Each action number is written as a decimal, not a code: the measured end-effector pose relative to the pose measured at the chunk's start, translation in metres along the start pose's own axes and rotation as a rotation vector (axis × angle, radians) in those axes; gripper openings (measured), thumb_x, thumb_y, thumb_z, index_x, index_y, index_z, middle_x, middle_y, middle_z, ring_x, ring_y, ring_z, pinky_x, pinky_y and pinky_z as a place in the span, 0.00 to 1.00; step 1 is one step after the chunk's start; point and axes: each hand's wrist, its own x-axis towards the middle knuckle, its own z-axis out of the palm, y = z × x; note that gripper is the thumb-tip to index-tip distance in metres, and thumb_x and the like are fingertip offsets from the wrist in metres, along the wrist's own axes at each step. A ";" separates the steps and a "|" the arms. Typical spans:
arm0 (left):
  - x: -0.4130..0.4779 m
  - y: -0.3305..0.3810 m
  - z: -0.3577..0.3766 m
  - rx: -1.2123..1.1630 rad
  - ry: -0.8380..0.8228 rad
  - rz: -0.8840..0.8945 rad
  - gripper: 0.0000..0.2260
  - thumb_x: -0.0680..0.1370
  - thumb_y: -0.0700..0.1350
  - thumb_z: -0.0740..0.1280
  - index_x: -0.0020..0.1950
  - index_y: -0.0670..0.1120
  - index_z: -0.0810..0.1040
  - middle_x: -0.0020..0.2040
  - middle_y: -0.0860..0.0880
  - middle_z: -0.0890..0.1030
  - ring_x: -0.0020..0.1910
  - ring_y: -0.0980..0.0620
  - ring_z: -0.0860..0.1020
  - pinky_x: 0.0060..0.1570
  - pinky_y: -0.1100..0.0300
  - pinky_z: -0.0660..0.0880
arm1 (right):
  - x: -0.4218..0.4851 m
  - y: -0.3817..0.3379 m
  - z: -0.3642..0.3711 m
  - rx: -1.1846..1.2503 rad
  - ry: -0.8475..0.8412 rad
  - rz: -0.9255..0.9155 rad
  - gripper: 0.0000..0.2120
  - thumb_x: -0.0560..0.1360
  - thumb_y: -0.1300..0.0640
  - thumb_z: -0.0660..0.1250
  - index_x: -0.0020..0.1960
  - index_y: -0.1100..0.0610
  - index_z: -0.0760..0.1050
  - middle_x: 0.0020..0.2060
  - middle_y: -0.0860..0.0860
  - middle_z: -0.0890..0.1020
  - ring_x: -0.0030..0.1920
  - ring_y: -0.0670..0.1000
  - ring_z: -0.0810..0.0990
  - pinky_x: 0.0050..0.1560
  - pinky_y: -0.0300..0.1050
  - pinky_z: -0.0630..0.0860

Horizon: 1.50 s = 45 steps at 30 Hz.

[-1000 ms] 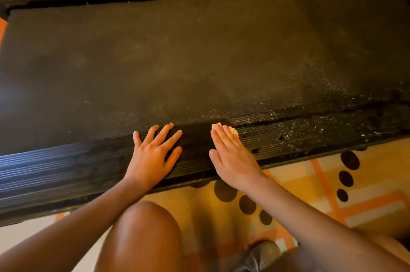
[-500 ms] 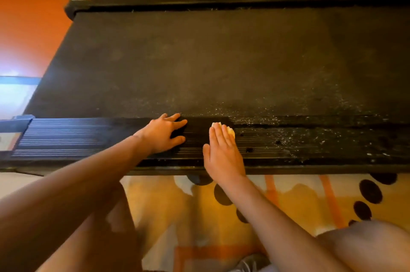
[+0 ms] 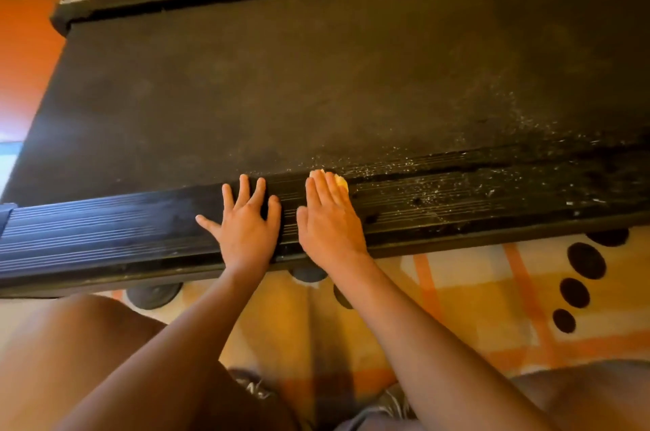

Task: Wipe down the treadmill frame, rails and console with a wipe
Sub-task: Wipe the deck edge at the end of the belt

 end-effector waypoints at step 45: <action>-0.002 -0.008 0.007 -0.004 0.064 0.043 0.23 0.85 0.59 0.52 0.80 0.57 0.63 0.82 0.50 0.59 0.82 0.45 0.51 0.73 0.27 0.40 | -0.042 0.010 0.002 0.038 0.000 0.050 0.29 0.87 0.47 0.46 0.84 0.56 0.42 0.83 0.53 0.42 0.82 0.53 0.37 0.82 0.53 0.39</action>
